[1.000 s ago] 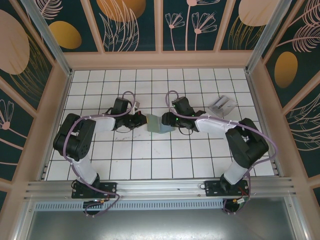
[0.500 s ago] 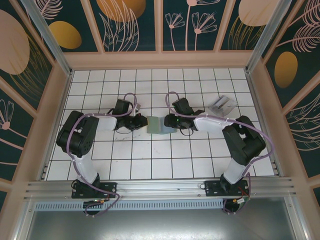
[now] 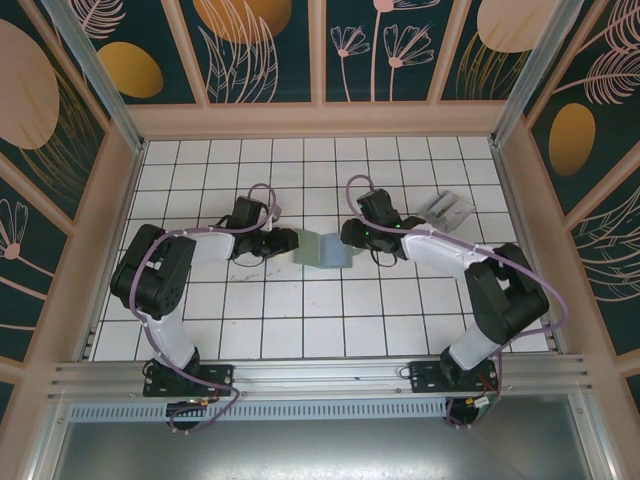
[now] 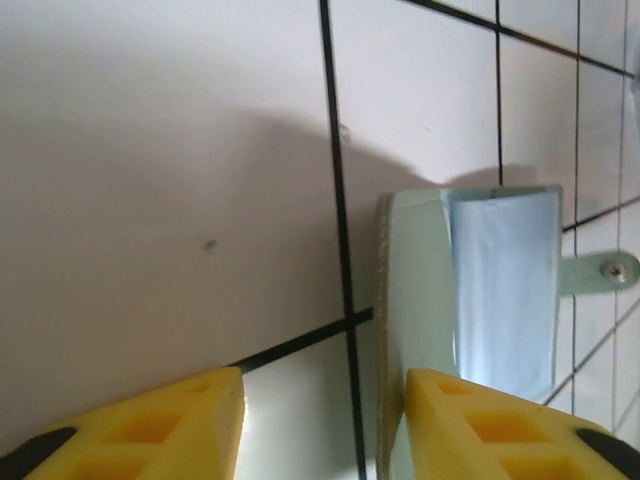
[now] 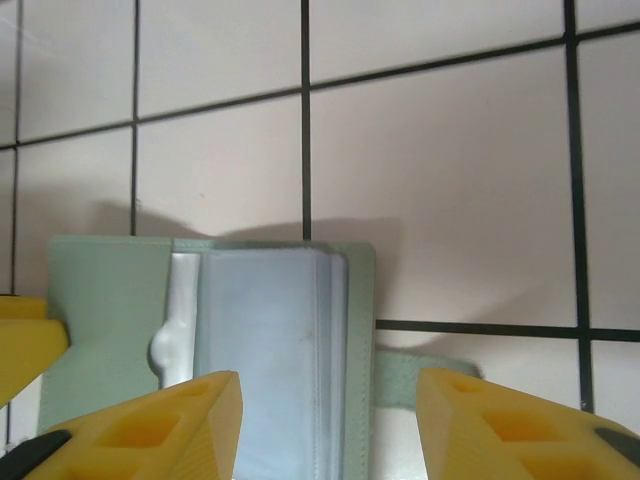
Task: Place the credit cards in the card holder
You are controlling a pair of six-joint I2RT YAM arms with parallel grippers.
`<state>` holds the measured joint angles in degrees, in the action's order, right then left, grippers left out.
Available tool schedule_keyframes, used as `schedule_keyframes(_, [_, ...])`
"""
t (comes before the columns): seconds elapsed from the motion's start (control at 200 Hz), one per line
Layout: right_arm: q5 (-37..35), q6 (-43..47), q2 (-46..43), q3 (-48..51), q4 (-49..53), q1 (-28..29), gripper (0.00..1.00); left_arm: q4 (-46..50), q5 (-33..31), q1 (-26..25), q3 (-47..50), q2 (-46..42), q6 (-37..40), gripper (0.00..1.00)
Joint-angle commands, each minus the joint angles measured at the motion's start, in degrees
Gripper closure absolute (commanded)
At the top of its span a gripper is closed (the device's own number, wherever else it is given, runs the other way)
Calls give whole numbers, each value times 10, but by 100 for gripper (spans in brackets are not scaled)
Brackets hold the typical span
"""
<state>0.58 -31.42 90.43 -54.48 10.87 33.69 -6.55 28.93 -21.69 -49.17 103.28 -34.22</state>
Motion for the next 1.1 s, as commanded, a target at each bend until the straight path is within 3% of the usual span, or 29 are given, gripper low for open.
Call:
schedule_keyframes(0.0, [-34,14,-38,7,21,-6,50,11,-61,6,22,-32,22,50])
schedule_keyframes(0.135, [-17,22,-44,8,14,-12,50,5,-49,6,27,-44,19,49])
schedule_keyframes(0.235, [65,28,-18,8,-13,1,50,-11,-39,6,30,-37,15,49])
schedule_keyframes(0.576, [164,-13,66,11,-85,24,51,-33,-47,6,49,-30,-8,64])
schedule_keyframes(0.716, [173,-14,92,16,-106,27,51,-52,-28,6,57,-32,-14,78])
schedule_keyframes(0.836, [176,-14,93,12,-108,28,54,-61,-13,5,59,-32,-23,84])
schedule_keyframes(1.096, [107,11,61,-2,-62,34,60,-64,-10,6,58,-26,-25,91])
